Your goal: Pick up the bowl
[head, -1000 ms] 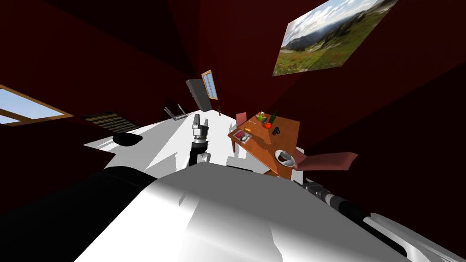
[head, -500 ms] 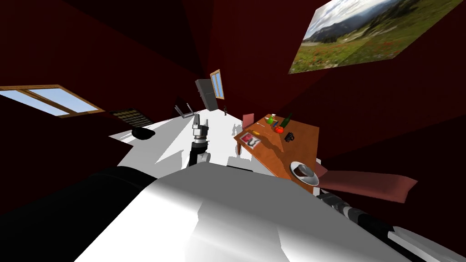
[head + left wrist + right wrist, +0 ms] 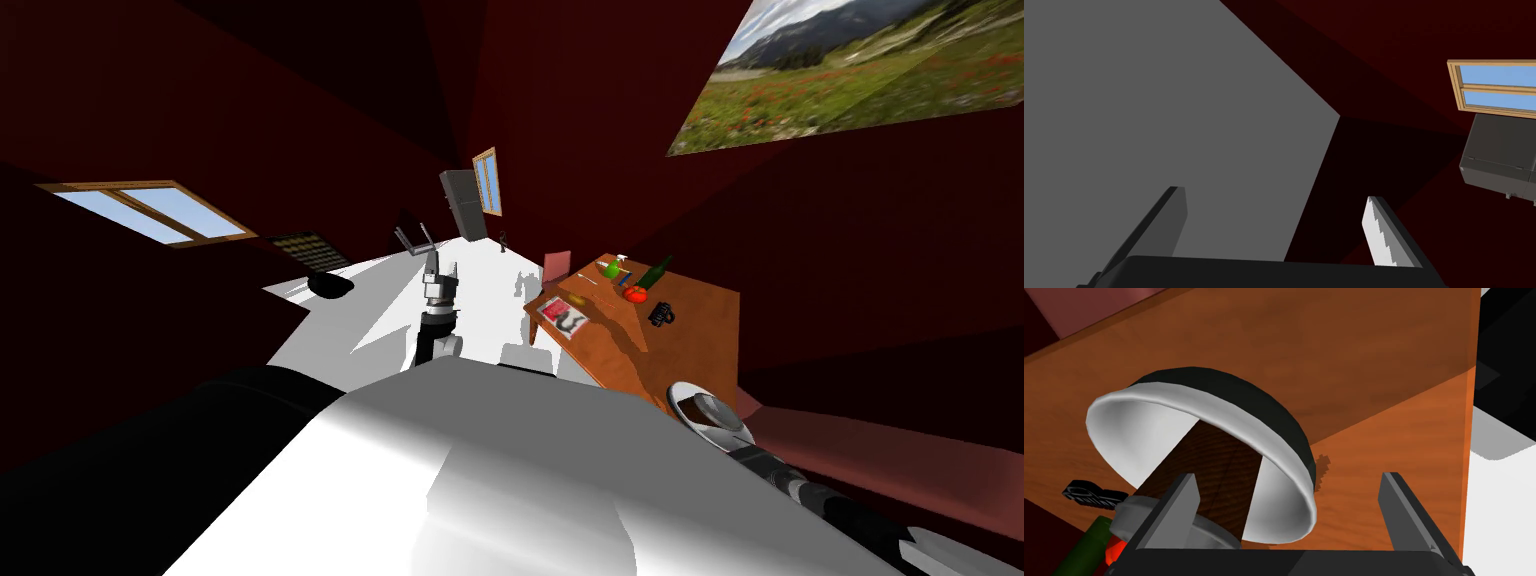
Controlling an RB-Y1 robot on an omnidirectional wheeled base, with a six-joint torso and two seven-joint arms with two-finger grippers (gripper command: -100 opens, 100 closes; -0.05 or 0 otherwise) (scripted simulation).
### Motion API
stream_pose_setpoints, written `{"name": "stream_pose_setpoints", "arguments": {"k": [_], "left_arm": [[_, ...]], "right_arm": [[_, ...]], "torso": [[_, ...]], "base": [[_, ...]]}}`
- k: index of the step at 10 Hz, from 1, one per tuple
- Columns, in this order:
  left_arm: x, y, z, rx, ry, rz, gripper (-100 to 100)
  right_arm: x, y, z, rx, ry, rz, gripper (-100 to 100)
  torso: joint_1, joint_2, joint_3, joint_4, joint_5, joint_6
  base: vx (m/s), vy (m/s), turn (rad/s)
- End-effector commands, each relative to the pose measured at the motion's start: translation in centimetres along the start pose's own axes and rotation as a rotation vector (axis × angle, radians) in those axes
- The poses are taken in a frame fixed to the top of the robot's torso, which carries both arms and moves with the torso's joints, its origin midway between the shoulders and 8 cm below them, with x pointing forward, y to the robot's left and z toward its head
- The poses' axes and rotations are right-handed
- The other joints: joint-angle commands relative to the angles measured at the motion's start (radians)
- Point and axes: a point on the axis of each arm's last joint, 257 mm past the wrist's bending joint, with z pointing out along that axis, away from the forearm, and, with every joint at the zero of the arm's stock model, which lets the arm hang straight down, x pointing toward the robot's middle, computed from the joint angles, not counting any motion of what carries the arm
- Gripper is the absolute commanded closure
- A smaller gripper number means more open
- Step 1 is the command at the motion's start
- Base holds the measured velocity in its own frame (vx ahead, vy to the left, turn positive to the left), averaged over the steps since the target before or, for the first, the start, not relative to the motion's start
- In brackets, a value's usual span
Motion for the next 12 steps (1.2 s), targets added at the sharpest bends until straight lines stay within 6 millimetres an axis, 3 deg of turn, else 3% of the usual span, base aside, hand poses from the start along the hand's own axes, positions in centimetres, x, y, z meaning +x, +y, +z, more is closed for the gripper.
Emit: {"name": "stream_pose_setpoints", "arguments": {"k": [1, 3, 4, 5, 6, 10, 11, 12], "left_arm": [[0.0, 0.0, 0.0, 0.0, 0.0, 0.0, 0], [0.0, 0.0, 0.0, 0.0, 0.0, 0.0, 0], [0.0, 0.0, 0.0, 0.0, 0.0, 0.0, 0], [0.0, 0.0, 0.0, 0.0, 0.0, 0.0, 0], [0.0, 0.0, 0.0, 0.0, 0.0, 0.0, 0], [0.0, 0.0, 0.0, 0.0, 0.0, 0.0, 0], [0.0, 0.0, 0.0, 0.0, 0.0, 0.0, 0], [0.0, 0.0, 0.0, 0.0, 0.0, 0.0, 0]], "right_arm": [[1.6, -0.3, -0.2, 0.001, 0.039, -0.031, -100], [4.0, 0.2, -0.6, -0.012, 0.088, -0.06, -100], [3.1, 0.0, -0.5, -0.007, 0.074, -0.05, -100], [3.2, 0.0, -0.5, -0.007, 0.077, -0.052, 0], [3.5, 0.8, 0.2, -0.005, 0.078, -0.041, -100], [3.9, 2.0, 0.9, -0.003, 0.081, -0.028, -100], [3.9, 2.0, 0.9, -0.002, 0.081, -0.028, 100], [3.9, 2.0, 0.9, -0.002, 0.081, -0.028, 100]], "torso": [[0.0, 0.0, 0.0, 0.0, 0.0, 0.0], [0.0, -0.002, -0.001, 0.001, -0.001, -0.003], [0.001, -0.003, -0.001, 0.001, -0.002, -0.004], [-0.002, 0.0, 0.0, 0.001, -0.002, -0.003], [-0.004, 0.002, 0.001, 0.002, -0.002, -0.003], [-0.01, 0.003, 0.002, 0.002, -0.005, -0.005], [-0.009, 0.002, 0.002, 0.002, -0.004, -0.005], [-0.008, 0.002, 0.002, 0.002, -0.004, -0.005]], "base": [[0.089, 0.074, 0.133], [0.088, 0.076, 0.116], [0.038, 0.039, 0.019], [0.007, 0.007, -0.004], [0.0, -0.021, 0.063], [-0.003, -0.044, 0.045], [0.0, 0.0, 0.0], [0.0, 0.0, 0.0]]}}
